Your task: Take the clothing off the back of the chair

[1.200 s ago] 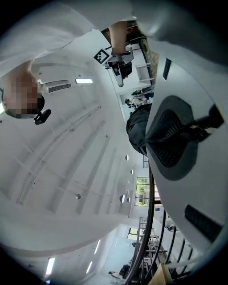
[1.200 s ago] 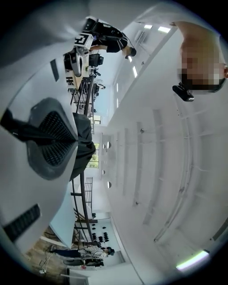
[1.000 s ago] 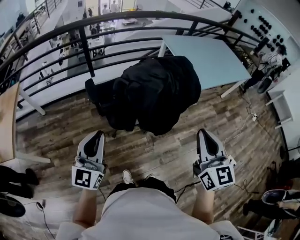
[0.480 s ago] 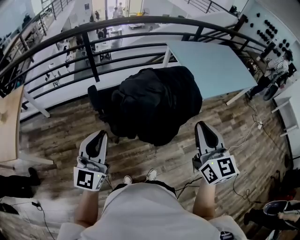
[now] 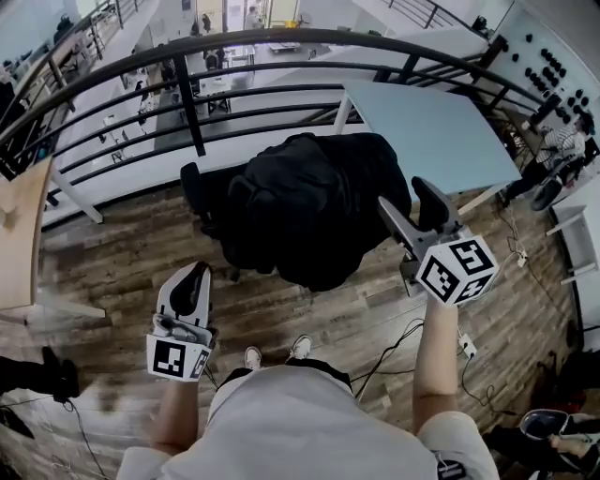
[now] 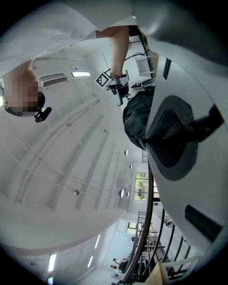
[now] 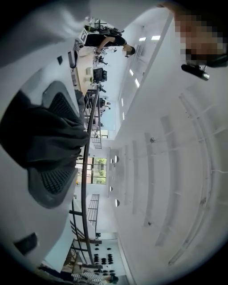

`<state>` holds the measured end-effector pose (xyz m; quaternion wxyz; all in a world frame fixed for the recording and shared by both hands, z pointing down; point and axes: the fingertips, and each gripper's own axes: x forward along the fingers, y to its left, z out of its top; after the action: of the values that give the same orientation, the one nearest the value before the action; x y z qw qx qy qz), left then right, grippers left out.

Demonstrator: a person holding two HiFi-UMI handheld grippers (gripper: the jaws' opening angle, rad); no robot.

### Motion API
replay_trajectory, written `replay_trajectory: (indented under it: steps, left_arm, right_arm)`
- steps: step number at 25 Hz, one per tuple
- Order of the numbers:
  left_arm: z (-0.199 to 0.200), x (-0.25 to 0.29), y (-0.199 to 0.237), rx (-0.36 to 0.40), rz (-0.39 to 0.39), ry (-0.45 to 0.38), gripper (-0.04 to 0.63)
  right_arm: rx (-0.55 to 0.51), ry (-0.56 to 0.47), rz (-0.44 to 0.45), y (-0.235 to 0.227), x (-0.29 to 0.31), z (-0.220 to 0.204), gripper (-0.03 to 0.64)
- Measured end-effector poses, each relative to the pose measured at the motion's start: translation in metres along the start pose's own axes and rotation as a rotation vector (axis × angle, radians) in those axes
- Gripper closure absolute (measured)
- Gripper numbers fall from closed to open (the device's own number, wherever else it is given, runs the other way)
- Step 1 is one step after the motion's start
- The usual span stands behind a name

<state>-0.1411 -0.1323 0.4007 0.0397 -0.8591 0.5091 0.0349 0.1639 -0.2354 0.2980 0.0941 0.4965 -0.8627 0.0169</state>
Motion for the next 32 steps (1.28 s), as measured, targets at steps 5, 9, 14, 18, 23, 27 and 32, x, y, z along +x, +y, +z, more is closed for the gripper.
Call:
replay_trajectory:
  steps: [5, 9, 14, 18, 23, 27, 32]
  left_arm:
    - [-0.004, -0.009, 0.006, -0.005, 0.017, 0.003, 0.554]
    - [-0.007, -0.016, 0.012, -0.015, 0.030, 0.004, 0.554]
    - [-0.009, -0.020, 0.013, -0.020, 0.029, 0.002, 0.554]
    - [-0.012, -0.022, 0.011, -0.022, 0.025, 0.009, 0.554]
    - [-0.009, -0.022, 0.012, -0.020, 0.016, 0.006, 0.554]
    - [-0.006, -0.018, 0.008, -0.016, 0.005, 0.002, 0.554]
    - [-0.006, -0.016, 0.005, -0.015, 0.000, -0.004, 0.554]
  right_arm:
    - [0.094, 0.112, 0.086, -0.026, 0.039, -0.007, 0.156]
    - [0.090, 0.243, 0.185, -0.009, 0.068, -0.025, 0.121]
    - [-0.055, 0.364, 0.201, 0.021, 0.099, -0.048, 0.118]
    - [-0.079, 0.385, 0.227, 0.025, 0.102, -0.052, 0.120]
    - [-0.066, 0.390, 0.246, 0.030, 0.100, -0.052, 0.148]
    - [-0.083, 0.358, 0.220, 0.030, 0.093, -0.047, 0.261]
    - [-0.287, 0.331, 0.161, 0.049, 0.088, -0.040, 0.447]
